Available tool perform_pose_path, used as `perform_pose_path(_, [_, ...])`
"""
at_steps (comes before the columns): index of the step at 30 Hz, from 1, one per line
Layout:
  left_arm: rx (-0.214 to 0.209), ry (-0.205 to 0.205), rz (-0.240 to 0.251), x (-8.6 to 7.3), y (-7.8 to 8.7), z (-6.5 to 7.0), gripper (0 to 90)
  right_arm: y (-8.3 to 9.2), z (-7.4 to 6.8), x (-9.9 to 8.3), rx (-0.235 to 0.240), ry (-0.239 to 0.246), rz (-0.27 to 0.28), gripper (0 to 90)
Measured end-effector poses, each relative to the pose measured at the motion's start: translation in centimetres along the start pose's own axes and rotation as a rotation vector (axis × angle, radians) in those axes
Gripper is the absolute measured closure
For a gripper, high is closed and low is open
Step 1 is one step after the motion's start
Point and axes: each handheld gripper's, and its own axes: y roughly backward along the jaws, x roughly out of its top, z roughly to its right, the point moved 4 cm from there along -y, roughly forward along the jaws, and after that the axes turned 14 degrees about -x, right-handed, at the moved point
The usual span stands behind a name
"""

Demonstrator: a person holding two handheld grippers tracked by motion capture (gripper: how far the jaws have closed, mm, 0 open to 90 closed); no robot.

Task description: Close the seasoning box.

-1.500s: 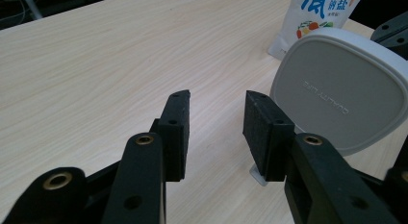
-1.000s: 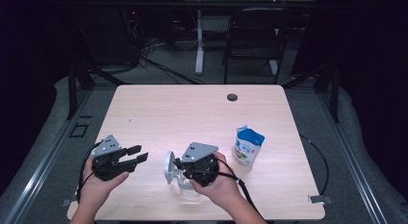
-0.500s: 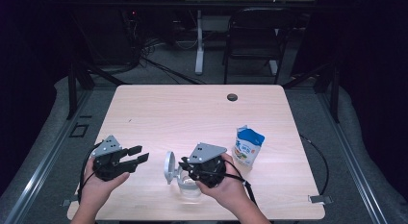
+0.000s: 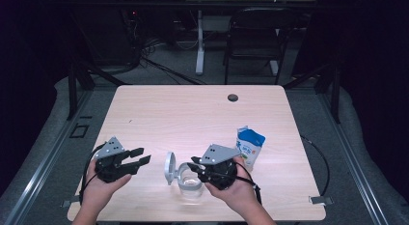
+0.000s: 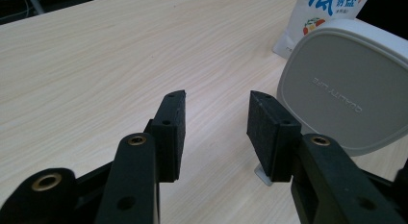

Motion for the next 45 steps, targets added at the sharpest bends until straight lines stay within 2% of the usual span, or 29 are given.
perform_pose_path(7, [-0.012, -0.008, 0.008, 0.0, 0.0, 0.1, 60.7, 0.7, 0.7, -0.4, -0.007, -0.019, 0.008, 71.8])
perform_pose_path(15, [-0.002, 0.026, 0.033, 0.0, 0.0, -0.1, 57.3, 1.8, 1.8, -1.2, -0.031, -0.049, 0.019, 67.6])
perform_pose_path(22, [0.01, 0.039, 0.03, -0.1, 0.1, -0.3, 56.0, 3.1, 3.6, -1.7, -0.069, -0.08, 0.019, 62.3])
perform_pose_path(30, [0.015, 0.045, 0.042, -0.1, 0.1, -0.4, 52.7, 4.8, 6.0, -2.1, -0.115, -0.141, 0.056, 53.7])
perform_pose_path(34, [0.017, 0.04, 0.04, -0.1, 0.1, -0.4, 51.1, 5.3, 6.8, -2.1, -0.139, -0.138, 0.07, 52.2])
perform_pose_path(35, [0.023, 0.038, 0.036, -0.1, 0.2, -0.4, 50.8, 5.6, 7.3, -2.0, -0.168, -0.129, 0.084, 50.9])
perform_pose_path(40, [0.026, 0.034, 0.034, -0.2, 0.3, -0.5, 50.4, 6.0, 8.3, -2.1, -0.205, -0.122, 0.095, 49.2])
perform_pose_path(45, [0.028, 0.037, 0.037, -0.2, 0.3, -0.6, 50.4, 6.3, 9.2, -2.2, -0.233, -0.135, 0.076, 49.3])
